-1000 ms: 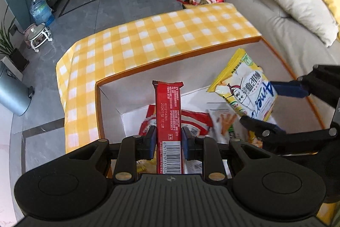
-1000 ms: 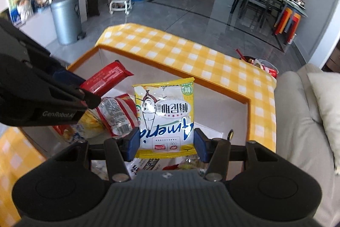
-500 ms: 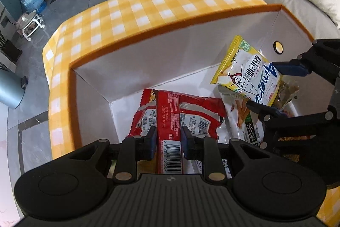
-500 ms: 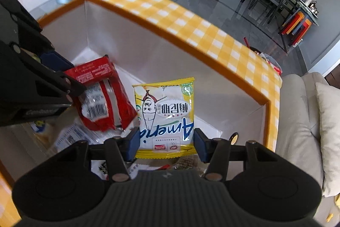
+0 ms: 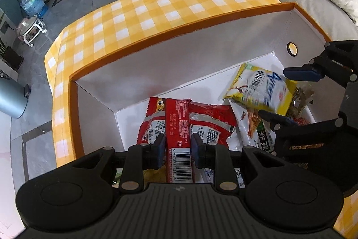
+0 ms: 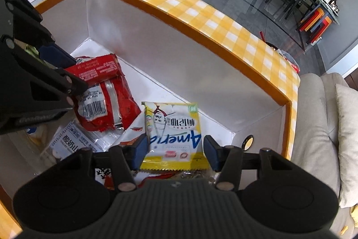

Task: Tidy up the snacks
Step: 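Carry both items over the box and open both tools to release them, then withdraw both tools from the box toward the green sausage and candy bag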

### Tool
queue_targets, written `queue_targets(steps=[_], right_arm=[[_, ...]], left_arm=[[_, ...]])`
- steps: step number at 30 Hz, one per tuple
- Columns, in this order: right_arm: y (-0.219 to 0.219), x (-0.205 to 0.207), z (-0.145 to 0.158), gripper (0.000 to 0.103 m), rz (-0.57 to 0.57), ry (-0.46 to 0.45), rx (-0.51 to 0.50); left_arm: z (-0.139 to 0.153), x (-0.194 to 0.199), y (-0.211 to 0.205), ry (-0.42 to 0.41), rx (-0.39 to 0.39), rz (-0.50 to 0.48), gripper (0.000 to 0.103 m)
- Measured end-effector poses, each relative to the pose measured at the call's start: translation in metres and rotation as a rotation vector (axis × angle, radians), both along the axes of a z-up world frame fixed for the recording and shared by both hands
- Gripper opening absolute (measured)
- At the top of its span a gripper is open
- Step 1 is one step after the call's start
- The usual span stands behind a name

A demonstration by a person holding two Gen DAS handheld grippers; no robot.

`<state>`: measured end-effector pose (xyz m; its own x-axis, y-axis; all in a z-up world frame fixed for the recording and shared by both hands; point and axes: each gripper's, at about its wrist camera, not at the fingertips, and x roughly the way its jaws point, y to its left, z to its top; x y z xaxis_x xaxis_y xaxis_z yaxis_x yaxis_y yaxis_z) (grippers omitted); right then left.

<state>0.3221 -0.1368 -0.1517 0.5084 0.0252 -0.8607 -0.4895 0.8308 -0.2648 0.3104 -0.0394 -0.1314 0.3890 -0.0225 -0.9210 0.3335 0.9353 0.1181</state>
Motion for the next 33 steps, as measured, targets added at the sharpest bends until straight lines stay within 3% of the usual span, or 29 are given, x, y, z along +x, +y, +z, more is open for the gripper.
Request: queue_targets(steps=[2,4,6,7,18,26,28,33], right_arm=[[-0.001,0.001,0.002,0.059,-0.002,0.008,0.007],[-0.001,0.002,0.003,0.067,-0.003,0.008,0.009],[-0.001,0.002,0.006,0.078,-0.011,0.015,0.008],[-0.001,0.002,0.006,0.084,-0.014,0.027,0.017],[0.006,-0.015,0.033,0.087,0.025,0.019,0.026],[-0.003,-0.033,0.061,0.088,-0.047,0.036,0.144],[-0.007,-0.041,0.067,0.093,-0.069,0.039,0.18],[-0.009,-0.069,0.079,0.095,-0.083,-0.013,0.216]], left_arm=[[0.003,0.0,0.001,0.003,-0.008,0.002,0.044],[0.008,-0.002,0.002,-0.008,-0.008,0.003,0.069],[0.013,-0.006,0.003,-0.036,0.001,0.002,0.076],[0.016,-0.007,0.003,-0.043,0.006,0.0,0.076],[0.044,-0.025,0.019,-0.065,-0.006,0.042,0.077],[0.065,-0.053,0.022,-0.111,-0.015,0.017,0.079],[0.07,-0.062,0.021,-0.13,-0.017,0.01,0.081],[0.084,-0.084,0.02,-0.187,-0.021,-0.001,0.081]])
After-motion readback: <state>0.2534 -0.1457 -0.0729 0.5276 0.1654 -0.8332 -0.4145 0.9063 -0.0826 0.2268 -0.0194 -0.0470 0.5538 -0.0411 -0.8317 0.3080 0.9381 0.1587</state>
